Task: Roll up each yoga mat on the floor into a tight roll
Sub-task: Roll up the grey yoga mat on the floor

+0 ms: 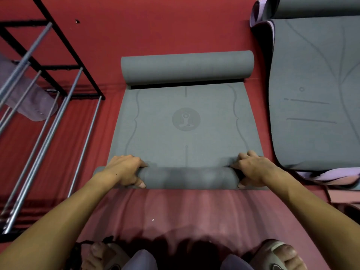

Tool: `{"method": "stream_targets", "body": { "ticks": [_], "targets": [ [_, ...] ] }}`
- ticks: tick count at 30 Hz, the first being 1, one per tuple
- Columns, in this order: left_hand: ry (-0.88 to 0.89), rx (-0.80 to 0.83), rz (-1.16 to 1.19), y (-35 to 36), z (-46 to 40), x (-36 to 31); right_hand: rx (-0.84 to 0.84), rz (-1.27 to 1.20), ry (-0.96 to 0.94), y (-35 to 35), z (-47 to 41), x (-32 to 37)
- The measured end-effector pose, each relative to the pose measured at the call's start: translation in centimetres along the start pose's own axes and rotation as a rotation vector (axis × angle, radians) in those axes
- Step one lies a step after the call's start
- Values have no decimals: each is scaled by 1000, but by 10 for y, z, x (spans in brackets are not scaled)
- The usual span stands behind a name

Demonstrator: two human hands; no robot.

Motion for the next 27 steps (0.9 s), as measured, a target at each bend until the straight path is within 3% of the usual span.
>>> {"method": "stream_targets", "body": {
  "ticks": [11, 17, 27],
  "targets": [
    [-62, -289, 130, -15, 11, -1, -261, -166, 124, -11, 10, -31],
    [-82, -294, 149, -19, 8, 1, -364, -311, 135, -20, 13, -36],
    [-68, -383, 169, -28, 16, -5, -518, -161, 147, -22, 23, -15]
  ]
}}
Point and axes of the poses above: each hand's wrist, its own z-axis away from the middle knuckle, its own y-axis out of the palm, x = y × z, the point moved 10 cm from there along -z, towards the middle knuckle, and after that the axes turned 9 degrees about -y, right-handed, at the moved point
